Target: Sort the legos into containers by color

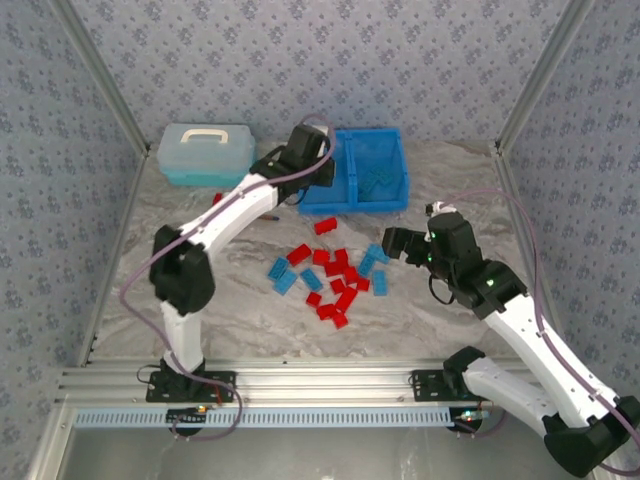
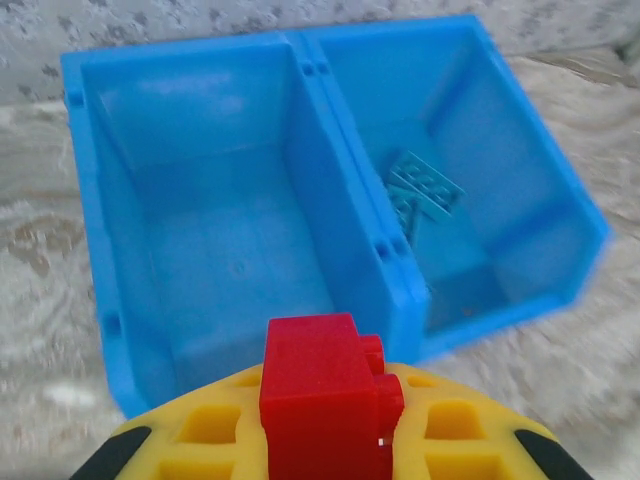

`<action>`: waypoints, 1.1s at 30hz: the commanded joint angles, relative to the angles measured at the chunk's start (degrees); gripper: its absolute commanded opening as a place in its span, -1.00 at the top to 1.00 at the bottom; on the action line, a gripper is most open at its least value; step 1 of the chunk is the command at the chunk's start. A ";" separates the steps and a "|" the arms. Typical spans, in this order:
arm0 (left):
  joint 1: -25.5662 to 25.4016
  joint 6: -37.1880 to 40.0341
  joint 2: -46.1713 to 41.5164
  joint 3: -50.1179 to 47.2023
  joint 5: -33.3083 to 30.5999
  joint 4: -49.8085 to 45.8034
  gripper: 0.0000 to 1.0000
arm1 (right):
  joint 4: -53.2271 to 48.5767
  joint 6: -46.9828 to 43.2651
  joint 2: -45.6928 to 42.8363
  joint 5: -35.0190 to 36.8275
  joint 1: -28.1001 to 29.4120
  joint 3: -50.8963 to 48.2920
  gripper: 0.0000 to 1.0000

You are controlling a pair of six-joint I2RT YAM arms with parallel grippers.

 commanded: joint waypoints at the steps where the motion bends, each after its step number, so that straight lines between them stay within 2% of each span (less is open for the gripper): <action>1: 1.26 2.97 9.72 12.47 -3.33 -7.30 0.66 | -2.13 2.45 -1.77 1.89 0.66 -1.02 -1.00; 6: 2.55 2.65 22.81 28.75 -4.47 -14.06 0.62 | -2.84 2.84 -2.88 2.25 0.79 -0.82 -1.00; 9: 2.62 3.82 25.80 33.25 -3.06 -14.44 0.39 | -3.15 2.49 -2.96 2.63 0.85 -0.52 -1.00; 14: 2.55 4.44 25.17 36.35 -1.48 -15.09 0.13 | -2.41 2.71 -2.70 2.36 0.88 -1.03 -1.00; 18: 2.39 4.21 20.22 35.04 0.27 -16.54 0.09 | -1.59 2.90 -1.65 2.22 0.88 -1.43 -1.00; 21: 1.77 3.12 12.13 26.78 2.89 -15.36 0.09 | -0.57 3.02 -0.50 2.38 0.93 -1.87 -1.00; 24: 0.15 2.86 -0.66 8.94 4.77 -8.57 0.09 | 0.79 2.90 1.24 2.43 0.93 -2.69 -1.00; 27: -1.99 4.85 -15.41 -12.88 5.24 -2.22 0.09 | 3.39 2.53 3.46 2.01 0.94 -3.08 -1.00; 29: -2.34 7.60 -22.17 -23.31 7.57 -2.08 0.07 | 4.43 2.10 5.23 1.36 0.85 -3.29 -1.00; 33: -2.37 11.82 -28.39 -34.65 8.96 -5.38 -0.01 | 7.07 1.71 8.46 -0.46 0.77 -3.60 -1.00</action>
